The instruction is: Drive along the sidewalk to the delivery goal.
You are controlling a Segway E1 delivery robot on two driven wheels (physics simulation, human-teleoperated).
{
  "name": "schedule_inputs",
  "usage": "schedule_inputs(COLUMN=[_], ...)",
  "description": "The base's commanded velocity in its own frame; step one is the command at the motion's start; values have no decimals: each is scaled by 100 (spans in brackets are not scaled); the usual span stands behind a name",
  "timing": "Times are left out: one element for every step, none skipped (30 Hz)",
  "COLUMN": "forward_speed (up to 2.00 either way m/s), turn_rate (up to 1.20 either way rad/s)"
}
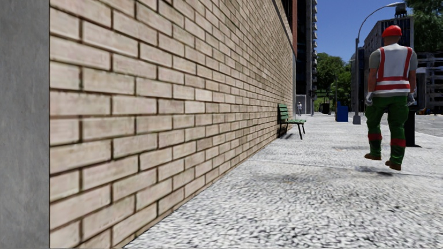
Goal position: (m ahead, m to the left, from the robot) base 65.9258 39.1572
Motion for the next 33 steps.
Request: schedule_inputs(forward_speed=[118, 118, 118, 118, 118, 118, 118, 118, 118, 118, 118, 118, 118, 118, 118, 118, 118, 118, 118, 118, 118, 118, 118, 118, 118, 118, 118, 118, 118, 118, 118, 118, 118], turn_rate=[-80, -80, -80, -80, -80, -80, -80, -80, -80, -80, -80, -80, -80, -80, -80, -80, -80, -80, -80, -80, -78, -68, -68, -23, -1, 0, 0, 0, 0, 0, 0, 0, 0])
